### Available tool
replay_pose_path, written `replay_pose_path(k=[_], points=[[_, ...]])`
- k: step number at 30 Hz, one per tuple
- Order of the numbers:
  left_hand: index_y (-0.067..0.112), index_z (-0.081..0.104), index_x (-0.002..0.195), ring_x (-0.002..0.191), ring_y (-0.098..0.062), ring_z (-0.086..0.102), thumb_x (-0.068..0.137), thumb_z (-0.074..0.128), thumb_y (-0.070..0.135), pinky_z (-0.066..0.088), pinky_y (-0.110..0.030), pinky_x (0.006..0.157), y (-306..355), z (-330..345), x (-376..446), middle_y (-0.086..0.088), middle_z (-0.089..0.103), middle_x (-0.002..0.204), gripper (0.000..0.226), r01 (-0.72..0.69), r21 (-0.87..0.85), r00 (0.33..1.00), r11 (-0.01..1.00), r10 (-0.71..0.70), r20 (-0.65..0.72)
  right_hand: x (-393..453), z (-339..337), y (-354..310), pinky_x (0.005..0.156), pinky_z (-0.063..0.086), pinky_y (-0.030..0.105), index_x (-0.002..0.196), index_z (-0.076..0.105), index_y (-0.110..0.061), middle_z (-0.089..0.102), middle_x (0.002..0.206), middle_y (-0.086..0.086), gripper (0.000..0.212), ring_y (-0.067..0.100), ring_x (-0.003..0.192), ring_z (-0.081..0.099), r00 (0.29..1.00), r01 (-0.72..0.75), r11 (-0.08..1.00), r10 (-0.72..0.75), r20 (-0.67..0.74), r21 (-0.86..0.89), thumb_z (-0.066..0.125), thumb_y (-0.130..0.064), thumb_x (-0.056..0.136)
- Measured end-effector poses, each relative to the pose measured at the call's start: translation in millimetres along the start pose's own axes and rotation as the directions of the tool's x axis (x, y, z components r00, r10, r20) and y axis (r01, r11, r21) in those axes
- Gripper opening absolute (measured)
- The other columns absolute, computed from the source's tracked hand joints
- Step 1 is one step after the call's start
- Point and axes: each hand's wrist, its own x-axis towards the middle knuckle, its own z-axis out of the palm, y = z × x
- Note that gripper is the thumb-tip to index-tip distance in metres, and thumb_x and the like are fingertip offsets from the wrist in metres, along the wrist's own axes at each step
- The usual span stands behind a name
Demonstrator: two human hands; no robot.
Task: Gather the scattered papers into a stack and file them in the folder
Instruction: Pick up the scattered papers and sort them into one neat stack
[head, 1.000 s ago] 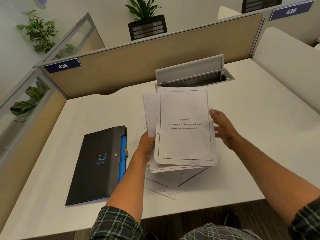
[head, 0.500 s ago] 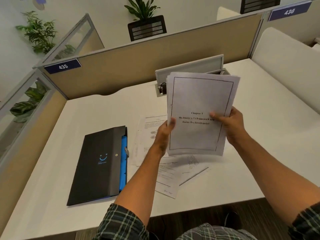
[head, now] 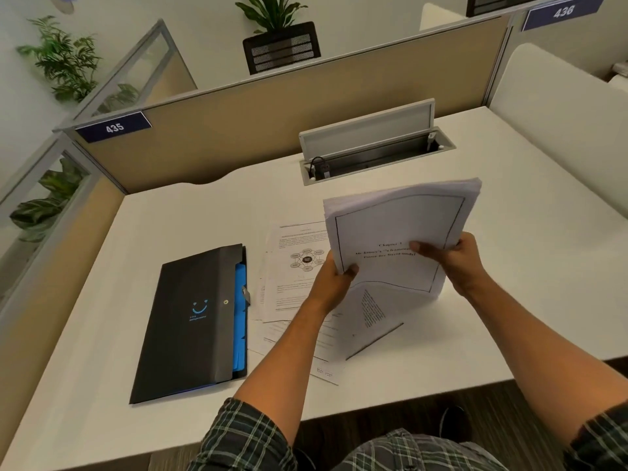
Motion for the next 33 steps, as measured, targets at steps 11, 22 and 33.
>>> replay_pose_path(k=[11,22,33], points=[[0.006,0.043,0.14,0.14,-0.036,0.032,0.084,0.07,0.048,0.031,-0.049,0.114,-64,-74,8,-0.019,0.034,0.15,0.075,0.578,0.455,0.786,0.677,-0.312,-0.534,9,-10,-1,0.07,0.061,0.026,0.08,0.082,-0.026,0.08,0.089,-0.005,0.018,0.014,0.08,0.077,0.97,0.016,1.0,-0.014,-0.243,0.008,0.094,-0.022,0.069],[0.003,0.032,0.146,0.133,-0.039,0.04,0.064,0.084,0.062,0.038,-0.05,0.108,-64,-91,17,-0.023,0.038,0.146,0.114,0.635,0.545,0.759,0.547,-0.312,-0.571,10,-12,-1,0.069,0.059,0.021,0.081,0.082,-0.028,0.08,0.087,-0.007,0.019,0.01,0.078,0.076,0.966,0.024,1.0,-0.022,-0.258,0.006,0.093,-0.017,0.071],[0.007,0.038,0.135,0.128,-0.039,0.047,0.062,0.088,0.058,0.04,-0.049,0.103,-63,-101,24,-0.017,0.055,0.135,0.102,0.585,0.583,0.807,0.564,-0.332,-0.488,10,-12,-2,0.067,0.059,0.02,0.082,0.079,-0.023,0.08,0.084,-0.009,0.019,0.009,0.077,0.076,0.959,0.016,1.0,-0.022,-0.282,-0.024,0.091,-0.01,0.074]])
